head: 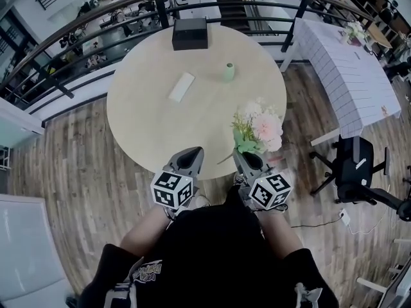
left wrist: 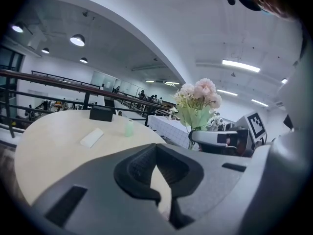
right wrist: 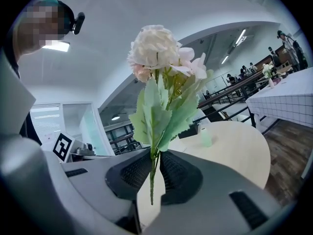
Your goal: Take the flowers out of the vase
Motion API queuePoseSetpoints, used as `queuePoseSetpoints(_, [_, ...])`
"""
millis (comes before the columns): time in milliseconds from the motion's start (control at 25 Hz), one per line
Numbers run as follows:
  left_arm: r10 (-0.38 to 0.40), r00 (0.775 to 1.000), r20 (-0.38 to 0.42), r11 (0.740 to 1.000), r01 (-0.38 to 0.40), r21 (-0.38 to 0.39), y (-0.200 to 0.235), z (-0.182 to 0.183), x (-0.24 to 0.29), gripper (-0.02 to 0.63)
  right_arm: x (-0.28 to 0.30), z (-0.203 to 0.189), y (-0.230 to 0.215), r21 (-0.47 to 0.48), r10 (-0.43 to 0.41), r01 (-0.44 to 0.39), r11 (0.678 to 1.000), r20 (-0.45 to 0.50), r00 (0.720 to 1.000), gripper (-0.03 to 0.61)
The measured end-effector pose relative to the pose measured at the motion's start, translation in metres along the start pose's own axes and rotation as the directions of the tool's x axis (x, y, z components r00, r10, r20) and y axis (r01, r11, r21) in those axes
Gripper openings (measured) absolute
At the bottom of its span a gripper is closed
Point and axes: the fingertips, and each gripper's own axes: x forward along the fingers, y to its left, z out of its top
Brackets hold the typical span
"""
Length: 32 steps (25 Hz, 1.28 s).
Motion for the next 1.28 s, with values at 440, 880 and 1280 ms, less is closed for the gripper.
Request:
queuePoseSetpoints(440, [0.011,1.0,0.01,1.0,-0.011,-0.013,0.001,-0.004,-0.002,0.006,0.005,-0.002,0.005,-0.023,0.025,-0.026,0.999,-0.026,0.999,0.064])
queuePoseSetpoints(880, [0.01,1.0,0.02,1.0,-0.009,-0.029,0.004,0.002,-0.003,0.006,0.013,-0.002,0.008,-0.03,0.032,-0.034,0.999,-0.049,0.998,0.064])
queuePoseSetpoints(1280, [0.004,1.0,0.015,0.999,-0.004,-0.036,0.005,0.0,0.003,0.006,0.015,-0.004,0.0,-0.02,0.021,-0.022,1.0,-0.045,0.999,0.064])
